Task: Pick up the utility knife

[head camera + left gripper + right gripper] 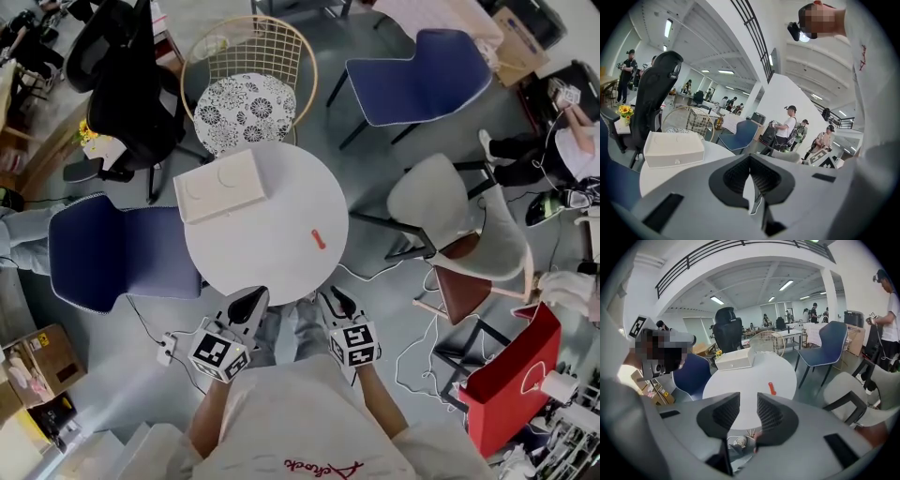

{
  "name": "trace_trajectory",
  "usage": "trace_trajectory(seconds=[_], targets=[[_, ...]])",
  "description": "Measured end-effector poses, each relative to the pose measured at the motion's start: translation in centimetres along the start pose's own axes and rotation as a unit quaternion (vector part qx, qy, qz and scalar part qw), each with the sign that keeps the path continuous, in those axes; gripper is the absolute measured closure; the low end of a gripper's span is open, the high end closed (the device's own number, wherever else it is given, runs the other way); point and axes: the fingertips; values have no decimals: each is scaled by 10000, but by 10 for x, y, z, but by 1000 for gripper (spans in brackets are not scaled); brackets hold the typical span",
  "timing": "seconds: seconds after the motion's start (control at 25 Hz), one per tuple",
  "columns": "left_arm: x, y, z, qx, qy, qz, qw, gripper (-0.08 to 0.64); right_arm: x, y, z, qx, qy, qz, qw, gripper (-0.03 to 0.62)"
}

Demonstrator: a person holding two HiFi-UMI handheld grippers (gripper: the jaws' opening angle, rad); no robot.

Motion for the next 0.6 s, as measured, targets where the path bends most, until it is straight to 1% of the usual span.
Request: trace_trajectory(seconds=[0.28, 0.44, 0.6], targets=[[2, -2, 0, -54, 3, -10, 10000, 546, 46, -12, 9, -248, -90, -281, 9993, 477], [2, -2, 2, -88, 20, -16, 10000, 546, 83, -10, 20, -446, -138, -464, 9978, 477], [0, -2, 2, -105, 62, -8, 9999, 546, 116, -7, 25, -744, -90, -626, 9952, 477]])
Point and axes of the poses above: the fingertips, and each gripper's own axes: x forward along the fingers, z to its right, y out of its top, and after that the axes turned 14 degrees about -y, right-handed
